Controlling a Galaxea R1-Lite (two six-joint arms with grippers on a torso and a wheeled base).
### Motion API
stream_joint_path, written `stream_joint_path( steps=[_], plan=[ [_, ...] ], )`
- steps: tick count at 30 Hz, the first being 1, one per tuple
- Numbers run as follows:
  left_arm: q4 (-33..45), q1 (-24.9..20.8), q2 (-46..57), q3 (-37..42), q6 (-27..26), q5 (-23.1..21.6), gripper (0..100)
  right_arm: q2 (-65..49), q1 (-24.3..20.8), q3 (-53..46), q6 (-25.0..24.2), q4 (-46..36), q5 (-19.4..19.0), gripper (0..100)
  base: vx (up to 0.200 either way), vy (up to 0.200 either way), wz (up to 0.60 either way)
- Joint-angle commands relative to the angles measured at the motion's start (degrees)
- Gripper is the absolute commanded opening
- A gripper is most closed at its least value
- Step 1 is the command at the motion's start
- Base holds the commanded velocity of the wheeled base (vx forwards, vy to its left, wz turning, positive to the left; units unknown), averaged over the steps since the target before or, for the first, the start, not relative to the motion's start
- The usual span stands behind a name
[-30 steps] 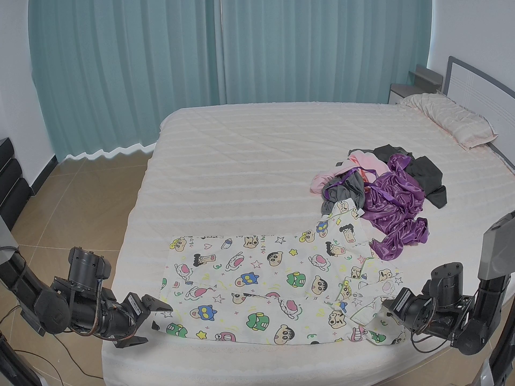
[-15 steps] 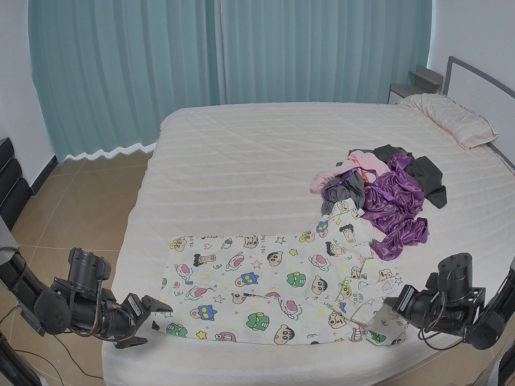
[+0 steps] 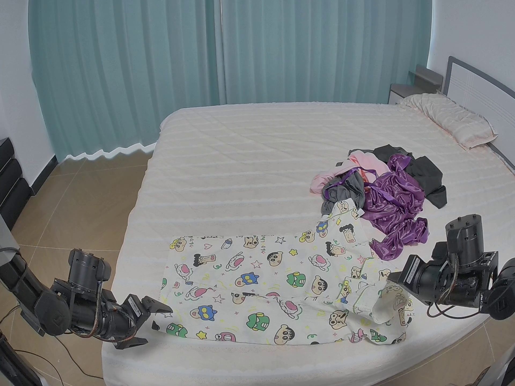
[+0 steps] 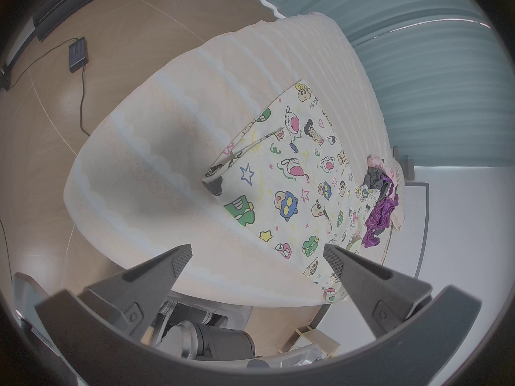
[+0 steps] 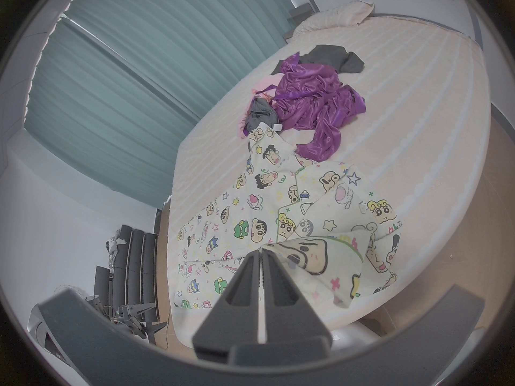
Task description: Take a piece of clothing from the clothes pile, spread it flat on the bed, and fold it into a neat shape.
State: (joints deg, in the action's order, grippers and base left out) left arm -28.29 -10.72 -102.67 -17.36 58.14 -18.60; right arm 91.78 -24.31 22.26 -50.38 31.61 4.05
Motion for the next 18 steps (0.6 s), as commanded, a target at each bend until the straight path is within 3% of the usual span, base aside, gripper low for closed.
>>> stream_joint_path(
  steps=[1,18],
  plan=[
    [0.0,0.0,-0.2,0.0,0.0,0.1,100,-3.2,-0.1,1.0,0.5,-1.6,0.1,0,0.0,0.0,0.0],
    [0.0,-0.1,-0.2,0.1,0.0,0.1,100,-3.8,-3.2,-1.6,1.7,-11.5,-0.6,0,0.0,0.0,0.0]
  ],
)
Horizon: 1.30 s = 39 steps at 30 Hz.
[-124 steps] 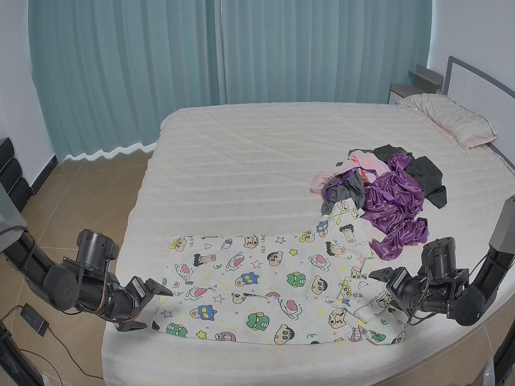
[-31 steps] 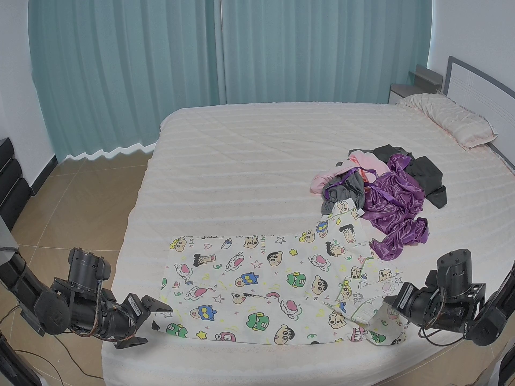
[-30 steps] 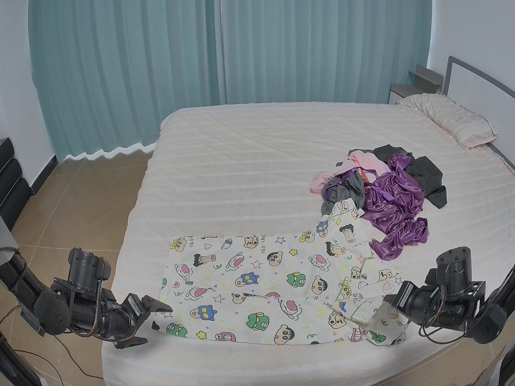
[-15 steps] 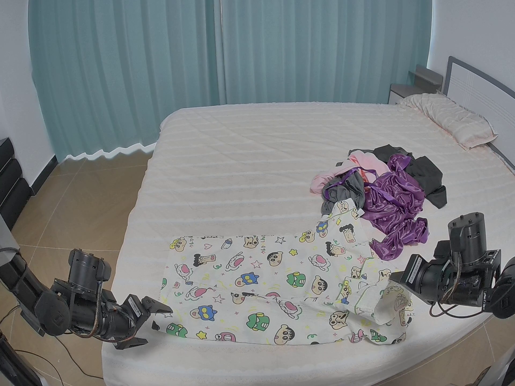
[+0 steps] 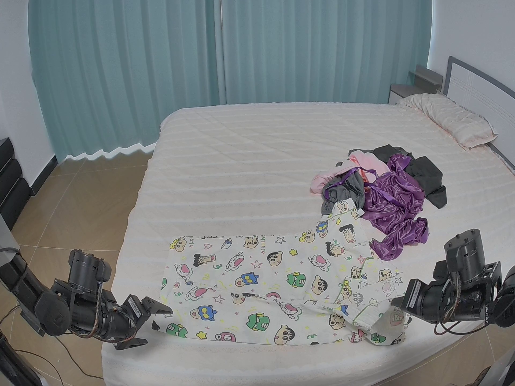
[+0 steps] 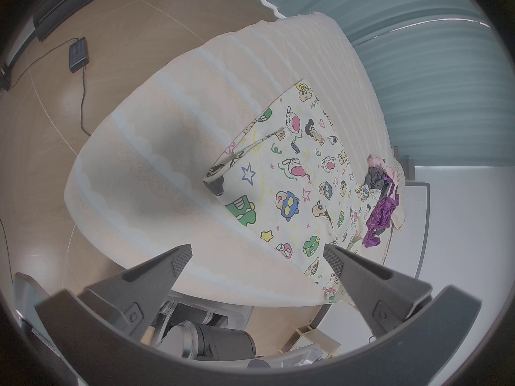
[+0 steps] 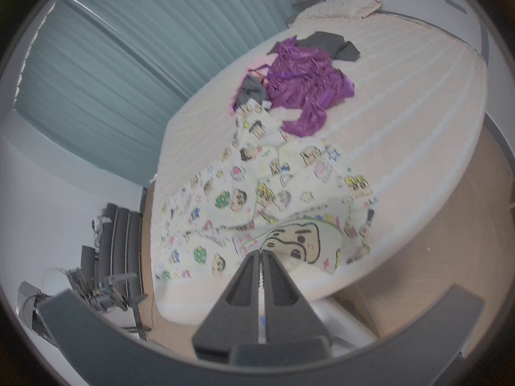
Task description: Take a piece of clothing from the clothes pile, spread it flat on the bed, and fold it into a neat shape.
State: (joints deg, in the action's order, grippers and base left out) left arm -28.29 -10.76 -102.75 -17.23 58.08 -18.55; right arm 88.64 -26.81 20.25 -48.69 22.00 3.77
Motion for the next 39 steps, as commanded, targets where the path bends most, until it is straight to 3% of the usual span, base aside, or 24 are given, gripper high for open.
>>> stream_joint_path(
  steps=[1,20,21,32,39],
  plan=[
    [0.0,0.0,-0.1,0.0,0.0,0.0,100,-0.7,-1.0,0.5,0.0,-2.1,-0.3,0,0.0,0.0,0.0],
    [0.0,0.0,-0.1,0.0,-0.1,0.0,100,-0.7,-2.2,1.4,-0.2,-7.5,-0.3,0,0.0,0.0,0.0],
    [0.0,0.0,-0.1,0.0,-0.1,0.0,100,-0.7,-2.4,1.2,-0.2,-7.6,-0.4,100,0.0,0.0,0.0],
    [0.0,0.0,-0.2,0.0,-0.1,0.0,100,-0.6,-2.5,1.0,-0.2,-8.6,0.1,100,0.0,0.0,0.0],
    [0.0,0.0,-0.2,-0.1,-0.1,0.0,100,3.7,0.6,3.8,-0.1,-6.9,-0.4,100,0.0,0.0,0.0]
  ],
)
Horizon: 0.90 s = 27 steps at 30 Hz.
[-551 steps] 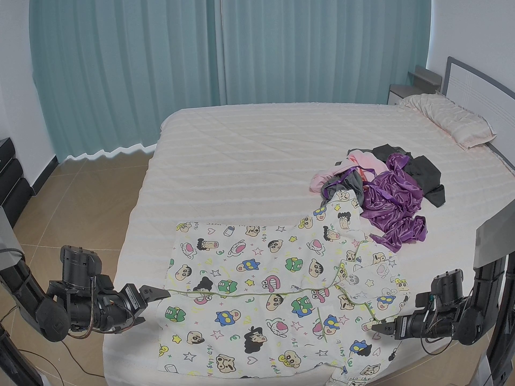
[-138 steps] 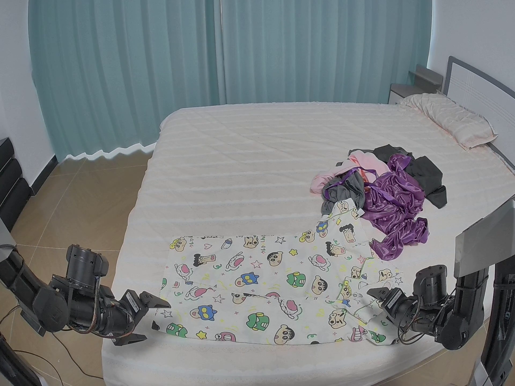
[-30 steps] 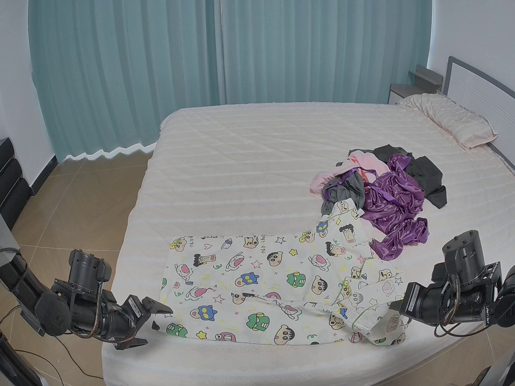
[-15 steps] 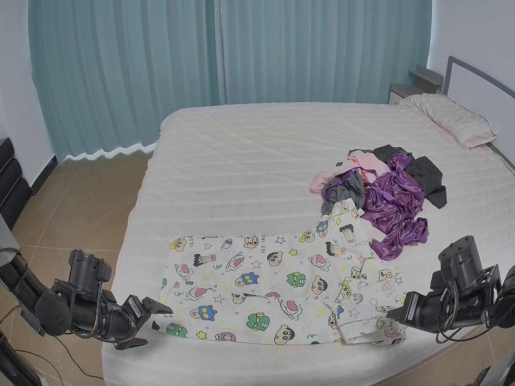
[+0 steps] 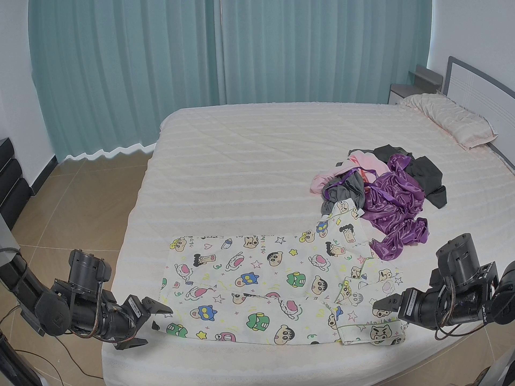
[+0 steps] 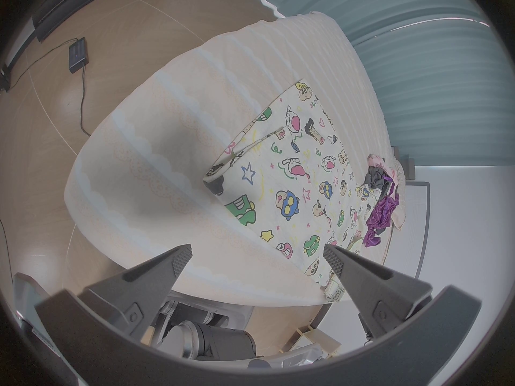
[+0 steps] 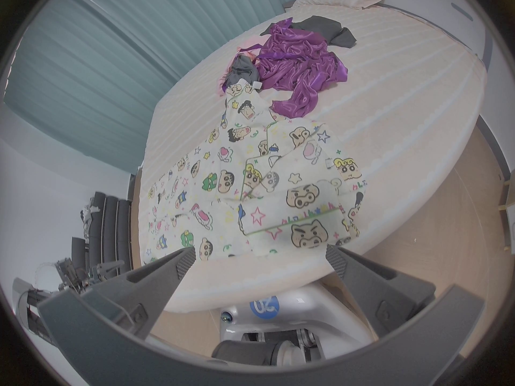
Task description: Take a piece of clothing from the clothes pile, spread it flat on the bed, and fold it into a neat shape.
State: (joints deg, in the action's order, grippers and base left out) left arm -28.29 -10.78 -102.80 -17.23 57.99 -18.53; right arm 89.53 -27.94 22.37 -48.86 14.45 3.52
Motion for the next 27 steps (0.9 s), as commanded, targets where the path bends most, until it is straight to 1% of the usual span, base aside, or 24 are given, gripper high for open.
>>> stream_joint_path(
  steps=[1,2,3,4,5,9,10,12,14,15,16,17,18,19,21,22,23,24,25,27],
  plan=[
    [0.0,0.1,0.0,-0.1,0.0,0.0,100,4.9,3.7,3.1,0.1,2.0,-0.4,100,0.0,0.0,0.0],
    [0.0,0.1,0.0,-0.2,0.0,0.0,100,5.8,4.6,3.6,0.2,3.0,-0.5,100,0.0,0.0,0.0],
    [0.0,0.1,0.0,-0.2,0.0,0.0,100,5.8,4.6,3.6,0.2,3.0,-0.5,100,0.0,0.0,0.0],
    [-0.6,0.1,-0.1,-0.1,0.1,0.0,100,7.9,6.4,4.7,1.0,5.2,-0.8,100,0.0,0.0,0.0],
    [-1.1,0.1,-0.1,-0.1,0.2,0.1,100,9.2,7.2,5.1,1.8,6.2,-0.9,100,0.0,0.0,0.0],
    [-3.0,0.1,-0.1,-0.2,0.1,0.4,100,14.6,10.3,6.6,7.8,11.6,-0.9,100,0.0,0.0,0.0],
    [-3.8,0.5,0.0,-0.5,-0.2,0.4,100,16.4,11.4,7.2,9.5,14.5,-1.1,100,0.0,0.0,0.0],
    [-4.3,0.6,-0.1,-0.9,-0.2,0.5,100,17.2,11.9,7.5,10.2,16.0,-1.3,100,0.0,0.0,0.0],
    [-6.5,1.3,-0.3,-2.6,-0.4,0.6,100,19.8,13.1,8.3,12.6,21.3,-3.8,100,0.0,0.0,0.0],
    [-6.6,1.4,-0.3,-2.7,-0.4,0.6,100,20.0,13.2,8.3,12.8,21.6,-4.0,100,0.0,0.0,0.0],
    [-7.0,1.9,-1.4,-5.7,-1.0,0.7,100,21.0,14.1,8.4,14.7,23.8,-5.9,100,0.0,0.0,0.0],
    [-6.9,2.1,-2.1,-7.4,-1.7,0.9,100,21.6,14.4,8.5,15.5,24.3,-6.6,100,0.0,0.0,0.0],
    [-6.5,2.5,-3.5,-10.7,-3.4,1.7,100,22.3,14.8,9.1,16.6,24.8,-7.6,100,0.0,0.0,0.0],
    [-6.2,2.6,-4.2,-12.3,-4.3,2.3,100,22.5,15.0,9.4,16.9,24.9,-7.9,100,0.0,0.0,0.0],
    [-3.3,2.7,-8.3,-19.9,-7.7,4.6,100,23.3,16.0,10.9,17.1,24.9,-9.0,100,0.0,0.0,0.0],
    [-3.1,2.7,-8.6,-20.3,-7.9,4.6,100,23.4,16.1,11.0,17.1,24.9,-9.1,100,0.0,0.0,0.0],
    [0.2,2.7,-11.5,-26.4,-9.0,4.9,100,24.0,16.8,12.1,17.1,24.9,-9.7,100,0.0,0.0,0.0],
    [0.2,2.7,-11.5,-26.4,-9.0,4.9,100,24.0,16.8,12.1,17.1,24.9,-9.7,100,0.0,0.0,0.0],
    [3.4,2.8,-14.3,-32.3,-9.2,4.9,100,24.6,17.6,12.5,17.1,24.9,-10.1,100,0.0,0.0,0.0],
    [5.4,2.9,-16.5,-36.8,-9.6,4.6,100,24.9,18.1,12.5,17.2,25.0,-10.5,100,0.0,0.0,0.0]
  ],
)
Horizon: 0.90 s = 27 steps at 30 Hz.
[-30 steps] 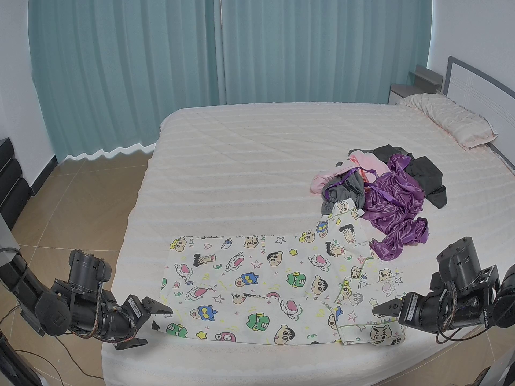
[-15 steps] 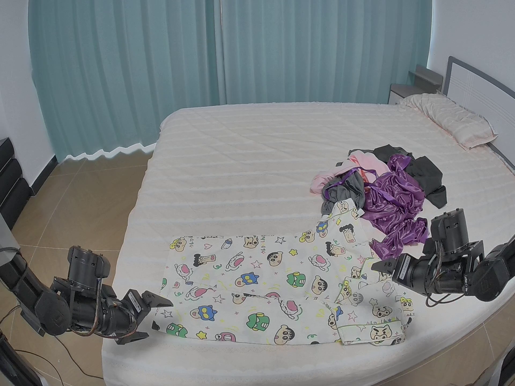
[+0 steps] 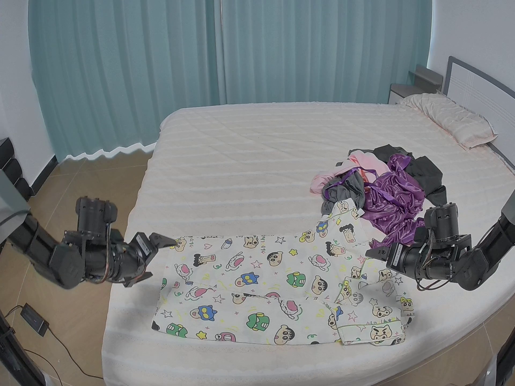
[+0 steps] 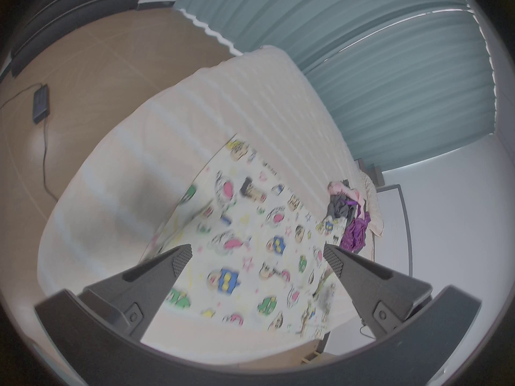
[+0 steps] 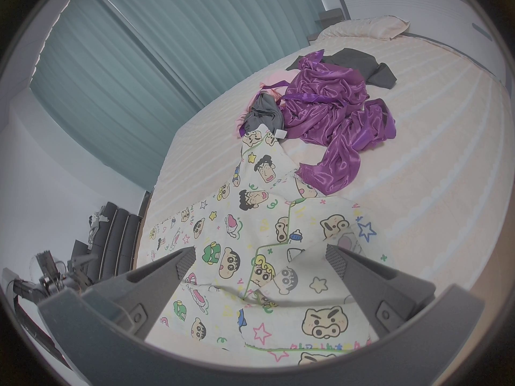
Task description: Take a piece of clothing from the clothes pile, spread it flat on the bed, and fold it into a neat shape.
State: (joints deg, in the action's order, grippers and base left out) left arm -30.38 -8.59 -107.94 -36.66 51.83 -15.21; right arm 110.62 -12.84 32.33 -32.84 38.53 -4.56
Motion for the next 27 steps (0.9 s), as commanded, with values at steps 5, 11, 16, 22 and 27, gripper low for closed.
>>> stream_joint_path(
  steps=[5,11,16,22,27],
  plan=[
    [8.9,0.7,-15.6,-22.8,-7.4,1.0,100,5.3,3.3,3.1,1.2,1.3,-2.8,100,0.0,0.0,0.0],
    [13.1,2.0,-20.8,-30.3,-11.0,1.0,100,8.4,3.2,5.5,1.2,3.9,-2.8,100,0.0,0.0,0.0],
    [18.5,3.4,-25.7,-39.5,-14.0,1.1,100,10.7,2.7,7.4,1.0,4.3,-2.9,100,0.0,0.0,0.0],
    [20.4,4.6,-30.0,-43.9,-20.2,1.6,100,10.5,2.6,7.4,0.8,4.4,-2.9,100,0.0,0.0,0.0],
    [20.0,5.3,-32.9,-44.9,-23.4,1.5,100,10.7,2.5,7.2,0.8,4.4,-2.9,100,0.0,0.0,0.0]
  ],
)
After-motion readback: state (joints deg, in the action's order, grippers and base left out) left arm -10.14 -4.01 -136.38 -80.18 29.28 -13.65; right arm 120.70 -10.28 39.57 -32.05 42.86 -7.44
